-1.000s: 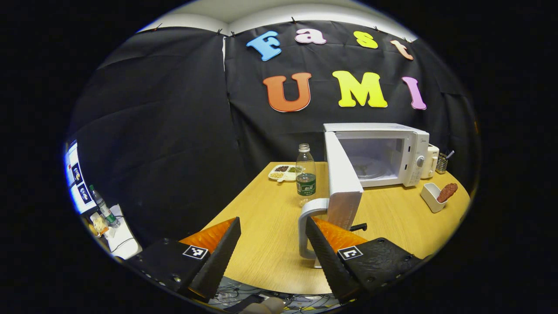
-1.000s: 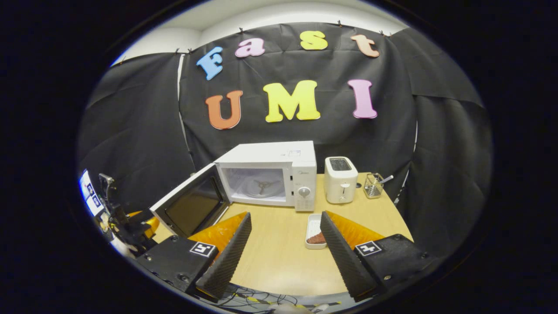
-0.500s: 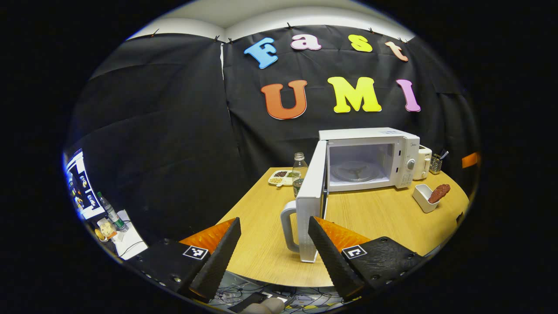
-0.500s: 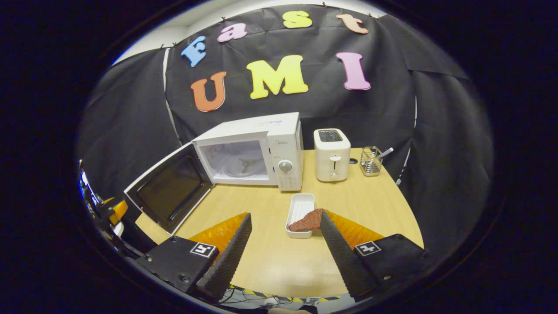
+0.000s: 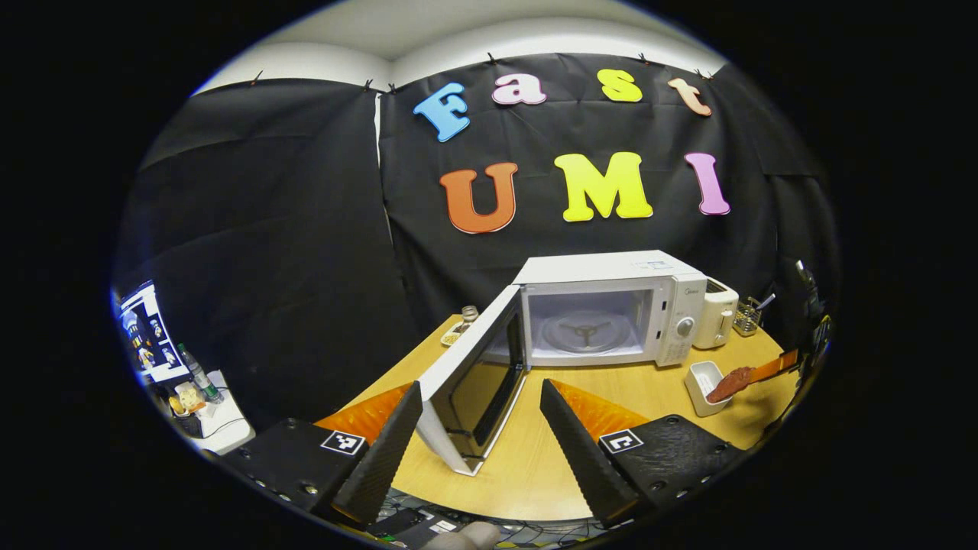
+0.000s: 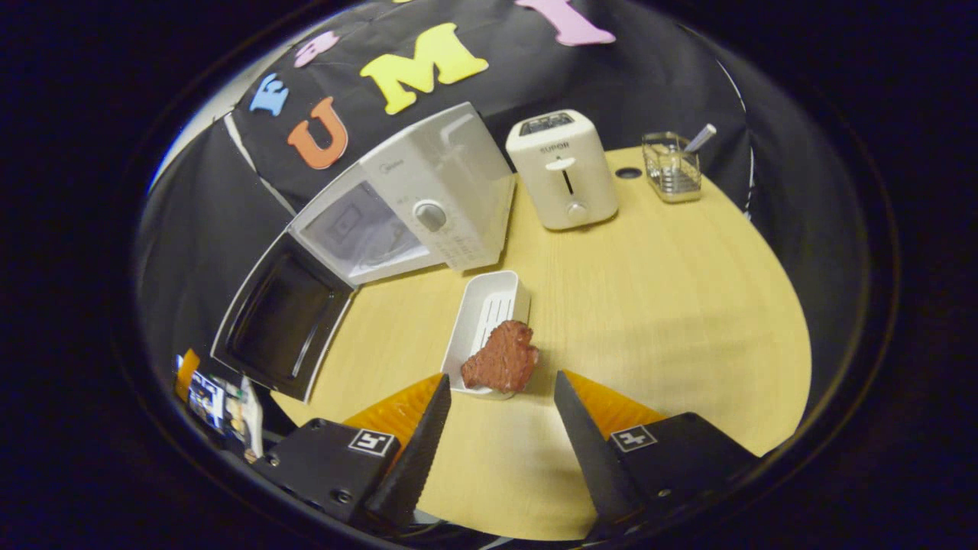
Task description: Open the microwave oven with the left hand, put the food in, and close the microwave oven.
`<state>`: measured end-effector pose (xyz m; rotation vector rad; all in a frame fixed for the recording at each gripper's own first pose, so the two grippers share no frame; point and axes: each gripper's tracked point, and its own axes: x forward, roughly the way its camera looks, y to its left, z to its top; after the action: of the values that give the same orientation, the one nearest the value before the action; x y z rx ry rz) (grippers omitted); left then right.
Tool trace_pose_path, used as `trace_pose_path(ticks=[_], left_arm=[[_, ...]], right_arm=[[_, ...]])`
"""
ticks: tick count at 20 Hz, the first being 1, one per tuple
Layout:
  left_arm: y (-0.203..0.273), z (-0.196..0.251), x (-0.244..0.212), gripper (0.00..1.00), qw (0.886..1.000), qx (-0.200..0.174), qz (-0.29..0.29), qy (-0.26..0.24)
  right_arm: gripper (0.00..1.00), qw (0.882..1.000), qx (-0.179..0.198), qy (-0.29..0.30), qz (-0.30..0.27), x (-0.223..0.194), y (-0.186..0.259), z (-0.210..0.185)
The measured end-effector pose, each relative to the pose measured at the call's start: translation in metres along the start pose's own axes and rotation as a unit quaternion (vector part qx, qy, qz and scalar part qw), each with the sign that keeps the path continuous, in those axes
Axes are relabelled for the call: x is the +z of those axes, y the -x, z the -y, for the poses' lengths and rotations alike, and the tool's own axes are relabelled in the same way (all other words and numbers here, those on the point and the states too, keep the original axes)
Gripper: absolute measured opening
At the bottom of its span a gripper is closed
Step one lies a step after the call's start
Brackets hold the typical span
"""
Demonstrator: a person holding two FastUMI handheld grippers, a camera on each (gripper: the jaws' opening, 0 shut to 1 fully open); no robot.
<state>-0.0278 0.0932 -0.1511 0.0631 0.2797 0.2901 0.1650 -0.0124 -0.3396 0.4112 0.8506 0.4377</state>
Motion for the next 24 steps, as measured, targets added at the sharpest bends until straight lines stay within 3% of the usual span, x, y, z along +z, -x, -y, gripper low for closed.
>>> trace_pose_path(ticks=[1, 2, 3, 7, 8, 9, 12, 13, 14, 20, 24], left_arm=[[-0.001, 0.009, 0.006, 0.96, 1.0, 0.004, 0.002, -0.005], [-0.002, 0.018, 0.013, 0.95, 1.0, 0.008, 0.006, -0.01], [-0.002, 0.028, 0.021, 0.96, 1.0, 0.009, 0.011, -0.013], [-0.005, 0.063, 0.036, 0.95, 1.0, 0.009, 0.017, -0.023], [-0.005, 0.069, 0.038, 0.95, 1.0, 0.008, 0.018, -0.022], [-0.005, 0.075, 0.04, 0.95, 1.0, 0.008, 0.018, -0.023], [-0.006, 0.086, 0.041, 0.95, 0.999, 0.01, 0.013, -0.028], [-0.005, 0.089, 0.043, 0.95, 0.999, 0.008, 0.014, -0.028], [-0.005, 0.092, 0.045, 0.95, 0.999, 0.004, 0.016, -0.029], [-0.011, 0.099, 0.047, 0.95, 0.999, -0.027, 0.022, -0.031], [-0.015, 0.093, 0.043, 0.95, 0.996, -0.064, 0.023, -0.055]], right_arm=[[0.7, 1.0, 0.017, -0.021, -0.015, 0.003, -0.007, 0.001], [0.78, 0.998, 0.033, -0.036, -0.028, 0.008, -0.013, 0.001], [0.55, 0.997, 0.045, -0.047, -0.04, 0.011, -0.018, 0.001], [0.17, 0.993, 0.067, -0.051, -0.078, 0.013, -0.026, 0.006], [0.12, 0.992, 0.075, -0.06, -0.085, 0.014, -0.026, 0.005], [0.2, 0.99, 0.083, -0.068, -0.093, 0.013, -0.025, 0.003], [0.16, 0.989, 0.093, -0.055, -0.099, 0.013, -0.023, 0.001], [0.06, 0.99, 0.096, -0.045, -0.097, 0.015, -0.021, -0.003], [0.15, 0.99, 0.099, -0.036, -0.091, 0.019, -0.018, -0.007], [0.15, 0.993, 0.11, -0.009, -0.034, 0.047, 0.012, -0.043], [0.15, 0.993, 0.116, -0.031, 0.02, 0.058, 0.021, -0.083]])
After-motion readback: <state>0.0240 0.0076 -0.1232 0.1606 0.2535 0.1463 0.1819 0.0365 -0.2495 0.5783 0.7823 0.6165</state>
